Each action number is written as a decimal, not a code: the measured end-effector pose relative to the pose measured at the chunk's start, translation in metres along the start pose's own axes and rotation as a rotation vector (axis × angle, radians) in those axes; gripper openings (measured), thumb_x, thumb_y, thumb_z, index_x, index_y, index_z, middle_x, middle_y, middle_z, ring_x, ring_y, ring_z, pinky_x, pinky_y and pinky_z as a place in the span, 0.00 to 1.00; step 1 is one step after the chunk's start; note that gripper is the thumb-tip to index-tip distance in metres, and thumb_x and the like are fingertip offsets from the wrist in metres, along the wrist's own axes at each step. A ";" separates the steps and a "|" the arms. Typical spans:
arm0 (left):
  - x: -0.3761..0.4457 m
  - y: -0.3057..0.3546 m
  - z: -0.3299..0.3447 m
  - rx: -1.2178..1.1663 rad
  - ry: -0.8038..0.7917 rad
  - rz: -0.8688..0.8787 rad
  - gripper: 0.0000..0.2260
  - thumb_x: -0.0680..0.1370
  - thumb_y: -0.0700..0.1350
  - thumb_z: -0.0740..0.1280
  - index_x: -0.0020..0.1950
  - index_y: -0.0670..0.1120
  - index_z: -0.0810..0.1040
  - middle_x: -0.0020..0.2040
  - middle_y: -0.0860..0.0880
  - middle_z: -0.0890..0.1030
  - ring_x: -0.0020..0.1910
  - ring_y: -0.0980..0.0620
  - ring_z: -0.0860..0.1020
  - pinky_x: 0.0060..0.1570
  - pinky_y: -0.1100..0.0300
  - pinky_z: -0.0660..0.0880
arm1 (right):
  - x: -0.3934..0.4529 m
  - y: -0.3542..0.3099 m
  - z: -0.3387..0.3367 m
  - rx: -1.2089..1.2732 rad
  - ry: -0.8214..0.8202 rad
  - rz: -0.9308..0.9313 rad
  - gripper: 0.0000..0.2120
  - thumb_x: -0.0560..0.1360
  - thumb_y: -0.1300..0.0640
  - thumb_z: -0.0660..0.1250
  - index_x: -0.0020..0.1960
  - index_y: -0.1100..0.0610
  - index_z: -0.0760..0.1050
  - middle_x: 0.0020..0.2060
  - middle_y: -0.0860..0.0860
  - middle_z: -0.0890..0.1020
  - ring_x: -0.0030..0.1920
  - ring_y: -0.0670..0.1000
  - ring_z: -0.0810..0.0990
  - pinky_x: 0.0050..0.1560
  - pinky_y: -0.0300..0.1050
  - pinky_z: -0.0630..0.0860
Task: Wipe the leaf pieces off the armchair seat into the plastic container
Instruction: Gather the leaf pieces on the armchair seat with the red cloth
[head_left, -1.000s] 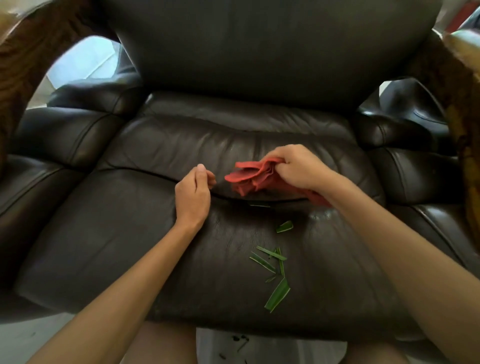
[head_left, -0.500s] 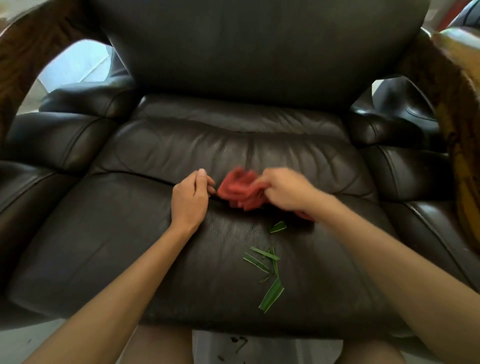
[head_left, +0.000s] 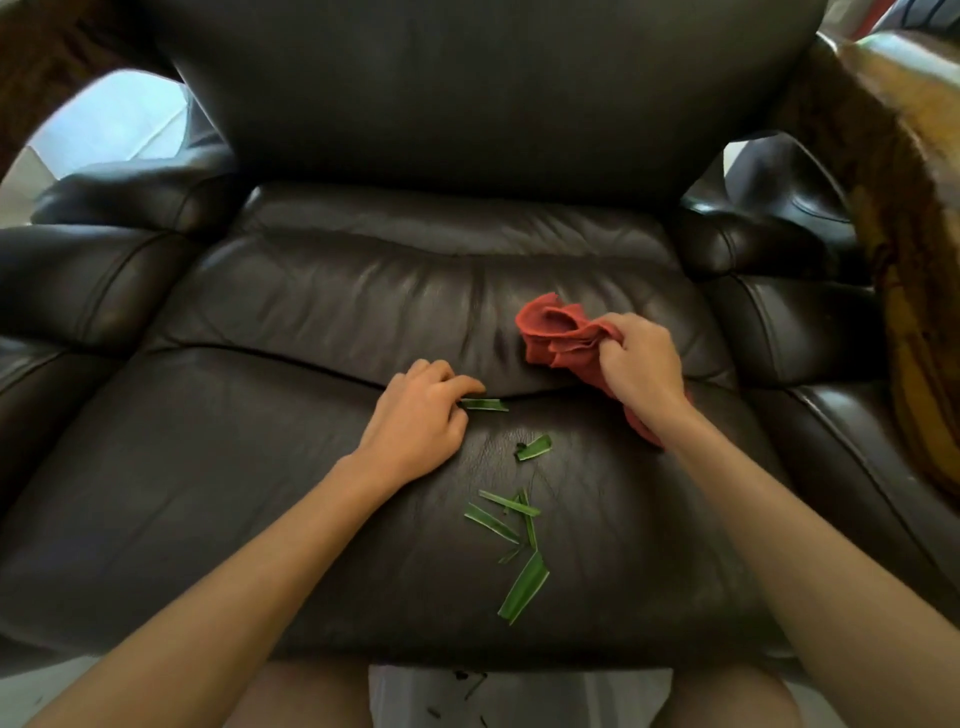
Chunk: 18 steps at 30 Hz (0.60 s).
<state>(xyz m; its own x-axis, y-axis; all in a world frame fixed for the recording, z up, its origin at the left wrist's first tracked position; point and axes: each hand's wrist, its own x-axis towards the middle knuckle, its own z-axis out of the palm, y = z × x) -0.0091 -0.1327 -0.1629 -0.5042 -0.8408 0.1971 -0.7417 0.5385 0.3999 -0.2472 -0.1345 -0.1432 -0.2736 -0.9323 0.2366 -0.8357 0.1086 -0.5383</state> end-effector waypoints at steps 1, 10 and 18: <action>0.000 0.000 0.000 0.010 0.005 0.005 0.16 0.74 0.40 0.61 0.60 0.49 0.78 0.50 0.45 0.78 0.53 0.44 0.73 0.52 0.49 0.71 | -0.001 0.001 0.004 -0.014 0.021 -0.009 0.14 0.70 0.61 0.59 0.50 0.52 0.80 0.48 0.56 0.82 0.52 0.61 0.78 0.50 0.52 0.75; 0.002 0.006 0.004 0.017 -0.027 -0.085 0.14 0.75 0.42 0.61 0.59 0.47 0.79 0.54 0.47 0.76 0.56 0.47 0.70 0.54 0.52 0.67 | -0.003 0.002 0.011 -0.049 0.056 -0.054 0.14 0.69 0.59 0.59 0.49 0.51 0.79 0.46 0.53 0.81 0.49 0.60 0.78 0.46 0.49 0.72; -0.010 0.012 -0.004 -0.299 0.003 -0.035 0.11 0.71 0.34 0.62 0.45 0.44 0.82 0.44 0.49 0.79 0.46 0.51 0.73 0.51 0.55 0.71 | -0.007 -0.001 0.011 -0.086 0.017 -0.087 0.12 0.70 0.60 0.59 0.48 0.52 0.79 0.44 0.53 0.80 0.48 0.59 0.78 0.42 0.46 0.69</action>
<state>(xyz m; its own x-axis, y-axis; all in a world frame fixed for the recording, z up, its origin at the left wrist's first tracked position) -0.0116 -0.1180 -0.1563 -0.4790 -0.8589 0.1814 -0.5954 0.4697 0.6519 -0.2392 -0.1323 -0.1527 -0.2055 -0.9335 0.2939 -0.8941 0.0570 -0.4442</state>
